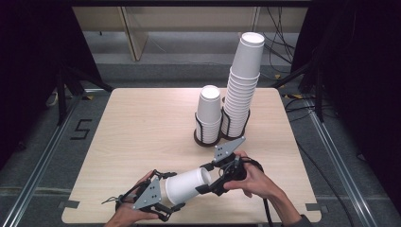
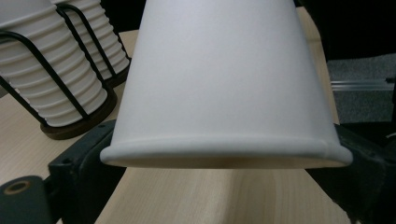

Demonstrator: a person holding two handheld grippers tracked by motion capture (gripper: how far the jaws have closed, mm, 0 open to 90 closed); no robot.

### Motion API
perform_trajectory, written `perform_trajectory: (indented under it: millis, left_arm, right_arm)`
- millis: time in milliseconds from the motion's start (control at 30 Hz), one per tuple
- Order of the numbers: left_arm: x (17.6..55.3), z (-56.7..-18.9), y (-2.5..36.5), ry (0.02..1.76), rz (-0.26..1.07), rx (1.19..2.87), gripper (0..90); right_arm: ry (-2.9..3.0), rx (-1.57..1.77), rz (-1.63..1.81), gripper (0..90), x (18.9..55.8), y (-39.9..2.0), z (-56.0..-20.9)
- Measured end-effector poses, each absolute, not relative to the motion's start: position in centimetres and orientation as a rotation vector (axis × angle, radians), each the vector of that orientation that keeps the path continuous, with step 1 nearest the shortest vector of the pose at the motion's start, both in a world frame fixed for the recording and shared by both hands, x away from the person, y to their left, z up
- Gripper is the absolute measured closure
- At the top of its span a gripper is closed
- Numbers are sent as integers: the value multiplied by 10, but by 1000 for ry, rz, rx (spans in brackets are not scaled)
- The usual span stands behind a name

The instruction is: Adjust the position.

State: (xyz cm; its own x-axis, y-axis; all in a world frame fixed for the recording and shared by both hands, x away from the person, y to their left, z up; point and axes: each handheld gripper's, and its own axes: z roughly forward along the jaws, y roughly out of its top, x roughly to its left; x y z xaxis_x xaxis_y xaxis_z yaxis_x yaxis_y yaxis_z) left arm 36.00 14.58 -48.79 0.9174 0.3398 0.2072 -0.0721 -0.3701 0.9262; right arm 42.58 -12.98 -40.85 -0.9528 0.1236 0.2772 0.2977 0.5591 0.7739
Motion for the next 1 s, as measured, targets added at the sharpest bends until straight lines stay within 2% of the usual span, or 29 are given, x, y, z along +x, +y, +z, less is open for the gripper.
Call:
perform_trajectory:
  millis: [167,467,600,633,1000]
  left_arm:
    - [359,-487,145,214,433,1866,56]
    - [358,-485,145,193,475,1902,140]
    - [359,-483,145,201,473,1911,144]
    - [358,-483,145,200,468,1915,144]
    - [362,-486,144,224,434,2039,143]
  right_arm:
    - [-2553,-362,-1374,254,428,-133,-409]
    - [-2550,-396,-1376,242,430,-135,-410]
    - [-2625,-396,-1357,196,427,-132,-409]
    - [-2645,-409,-1341,158,426,-131,-408]
    - [-2962,-205,-1229,159,405,-121,-386]
